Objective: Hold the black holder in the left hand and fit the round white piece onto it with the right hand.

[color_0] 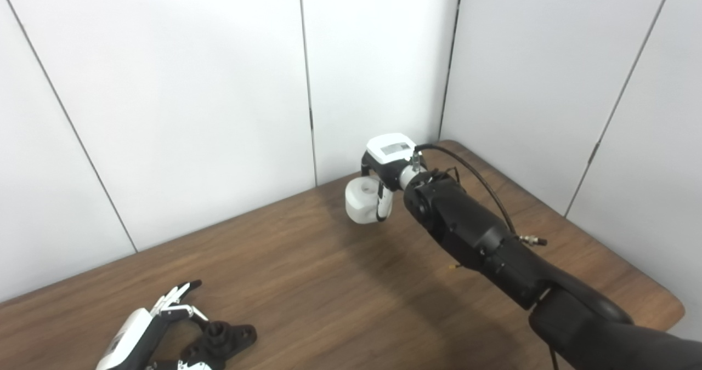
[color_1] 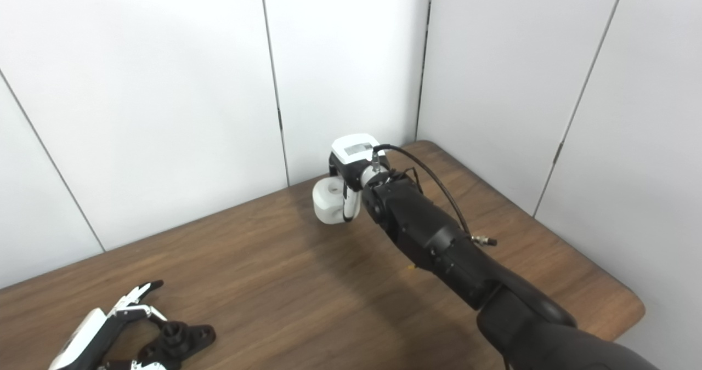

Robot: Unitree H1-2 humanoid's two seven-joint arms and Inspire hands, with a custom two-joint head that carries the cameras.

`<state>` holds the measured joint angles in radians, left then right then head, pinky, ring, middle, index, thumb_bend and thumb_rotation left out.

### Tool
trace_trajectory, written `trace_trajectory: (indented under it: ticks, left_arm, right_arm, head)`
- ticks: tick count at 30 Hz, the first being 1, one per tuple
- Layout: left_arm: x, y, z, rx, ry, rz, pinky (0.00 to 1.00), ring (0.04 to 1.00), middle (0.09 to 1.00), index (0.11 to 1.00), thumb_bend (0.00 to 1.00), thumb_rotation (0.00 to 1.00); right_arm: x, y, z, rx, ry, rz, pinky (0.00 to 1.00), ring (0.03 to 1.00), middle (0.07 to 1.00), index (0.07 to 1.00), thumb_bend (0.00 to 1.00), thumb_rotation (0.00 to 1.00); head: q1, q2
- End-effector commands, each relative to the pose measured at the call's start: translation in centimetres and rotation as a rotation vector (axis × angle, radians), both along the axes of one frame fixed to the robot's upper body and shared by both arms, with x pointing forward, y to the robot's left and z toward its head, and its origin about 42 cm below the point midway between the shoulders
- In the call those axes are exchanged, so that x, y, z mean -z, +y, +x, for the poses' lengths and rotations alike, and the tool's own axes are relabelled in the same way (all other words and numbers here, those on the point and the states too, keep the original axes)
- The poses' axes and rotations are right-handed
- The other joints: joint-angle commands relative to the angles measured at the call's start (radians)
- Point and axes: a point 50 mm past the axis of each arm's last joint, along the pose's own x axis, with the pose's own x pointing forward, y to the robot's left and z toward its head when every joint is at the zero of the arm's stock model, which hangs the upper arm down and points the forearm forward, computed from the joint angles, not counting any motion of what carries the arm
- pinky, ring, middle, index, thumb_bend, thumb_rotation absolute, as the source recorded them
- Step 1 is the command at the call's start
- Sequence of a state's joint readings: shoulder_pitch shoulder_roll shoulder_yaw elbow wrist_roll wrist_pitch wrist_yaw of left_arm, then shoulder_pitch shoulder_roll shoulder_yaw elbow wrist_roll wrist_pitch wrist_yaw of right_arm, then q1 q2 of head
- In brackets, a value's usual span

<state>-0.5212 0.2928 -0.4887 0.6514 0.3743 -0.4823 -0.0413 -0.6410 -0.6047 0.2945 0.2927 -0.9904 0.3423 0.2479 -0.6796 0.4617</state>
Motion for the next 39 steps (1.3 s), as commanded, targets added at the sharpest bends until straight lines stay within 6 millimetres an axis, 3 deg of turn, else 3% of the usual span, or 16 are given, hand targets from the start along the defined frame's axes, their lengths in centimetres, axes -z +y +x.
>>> trace_trajectory:
  ticks: [1, 8, 11, 22, 31, 39]
  left_arm:
    - [6.4, 2.8, -4.5, -0.011, 0.197, 0.141, 1.0, 1.0, 0.962, 0.483, 0.52, 0.05]
    - [6.3, 2.5, -4.6, -0.007, 0.187, 0.138, 1.0, 1.0, 0.962, 0.483, 0.52, 0.05]
    - [6.3, 2.2, -4.7, -0.005, 0.176, 0.139, 1.0, 1.0, 0.959, 0.483, 0.52, 0.05]
    - [6.5, 0.0, -5.2, 0.004, 0.167, 0.128, 1.0, 1.0, 0.963, 0.483, 0.52, 0.05]
    - [6.0, -2.5, -5.2, 0.006, 0.157, 0.136, 1.0, 1.0, 0.967, 0.483, 0.52, 0.06]
    - [5.6, -4.0, -4.8, -0.001, 0.159, 0.129, 1.0, 1.0, 0.964, 0.483, 0.52, 0.06]
  right_arm:
    - [-2.9, -0.3, 0.5, -0.024, -0.12, -0.024, 0.77, 0.788, 0.741, 0.485, 0.52, 0.14]
    - [-3.2, -0.4, 0.2, -0.04, -0.143, -0.047, 0.76, 0.785, 0.74, 0.485, 0.52, 0.14]
    - [-3.7, -0.3, -0.2, -0.063, -0.156, -0.044, 0.74, 0.776, 0.739, 0.485, 0.52, 0.14]
    - [-8.3, 4.0, -1.5, -0.193, -0.139, 0.08, 0.58, 0.706, 0.711, 0.482, 0.52, 0.13]
    - [-11.0, 8.8, -3.0, -0.331, 0.02, 0.167, 0.7, 0.786, 0.735, 0.482, 0.52, 0.13]
    - [-11.8, 12.8, -4.1, -0.429, 0.094, 0.184, 0.78, 0.839, 0.76, 0.483, 0.52, 0.14]
  head:
    - [0.0, 0.0]
    - [0.041, 0.019]
    - [0.089, 0.037]
    - [0.315, 0.108]
    - [0.481, 0.168]
    - [0.572, 0.208]
